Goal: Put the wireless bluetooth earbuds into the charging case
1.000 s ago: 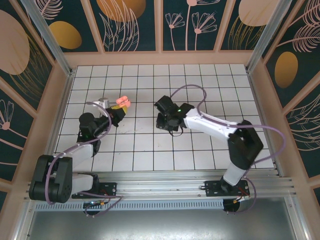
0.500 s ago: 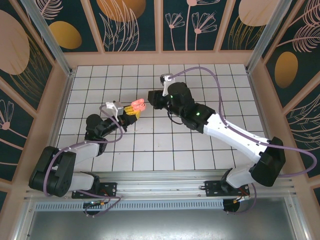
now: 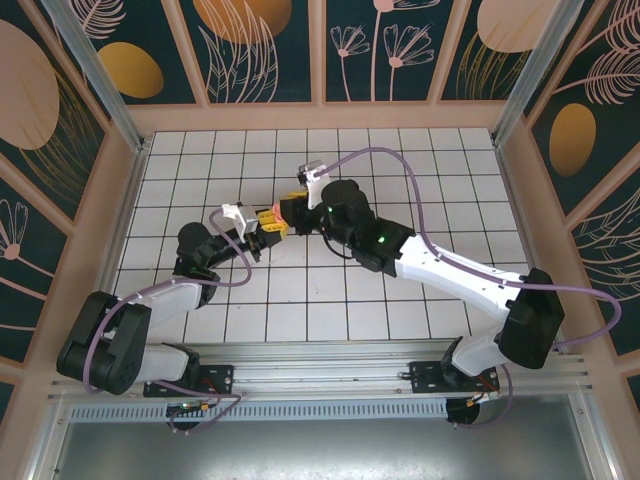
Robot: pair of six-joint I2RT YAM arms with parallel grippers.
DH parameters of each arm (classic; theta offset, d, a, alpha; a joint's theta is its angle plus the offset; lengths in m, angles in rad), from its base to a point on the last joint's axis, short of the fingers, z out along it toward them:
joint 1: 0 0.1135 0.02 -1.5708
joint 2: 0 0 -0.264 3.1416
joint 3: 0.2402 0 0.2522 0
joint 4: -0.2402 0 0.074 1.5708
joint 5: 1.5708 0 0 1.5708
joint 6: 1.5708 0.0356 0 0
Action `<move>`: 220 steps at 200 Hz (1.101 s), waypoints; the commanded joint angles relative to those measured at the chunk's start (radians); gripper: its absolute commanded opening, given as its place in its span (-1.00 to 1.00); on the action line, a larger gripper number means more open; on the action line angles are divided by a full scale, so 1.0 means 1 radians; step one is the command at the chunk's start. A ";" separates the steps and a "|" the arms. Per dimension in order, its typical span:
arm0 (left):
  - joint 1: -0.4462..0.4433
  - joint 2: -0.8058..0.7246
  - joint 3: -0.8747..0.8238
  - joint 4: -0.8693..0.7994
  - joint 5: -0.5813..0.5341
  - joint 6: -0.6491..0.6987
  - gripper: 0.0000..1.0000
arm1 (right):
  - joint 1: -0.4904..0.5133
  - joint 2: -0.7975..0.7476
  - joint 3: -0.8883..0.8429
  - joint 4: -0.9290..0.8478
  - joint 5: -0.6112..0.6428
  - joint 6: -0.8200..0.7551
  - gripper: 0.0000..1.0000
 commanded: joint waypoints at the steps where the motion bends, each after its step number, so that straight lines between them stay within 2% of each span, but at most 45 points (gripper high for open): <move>1: -0.004 -0.014 0.028 0.013 0.007 0.010 -0.73 | 0.014 0.000 -0.031 0.069 0.021 -0.007 -0.53; 115: -0.005 -0.027 0.031 0.037 -0.031 -0.017 -0.73 | 0.025 0.009 -0.067 0.060 -0.003 0.023 -0.53; 180: -0.004 -0.034 0.037 0.043 -0.040 -0.033 -0.73 | 0.040 -0.016 -0.088 0.023 0.116 0.033 -0.53; 220: -0.004 -0.047 0.038 0.038 -0.051 -0.034 -0.73 | 0.041 -0.005 -0.078 -0.012 0.116 0.011 -0.53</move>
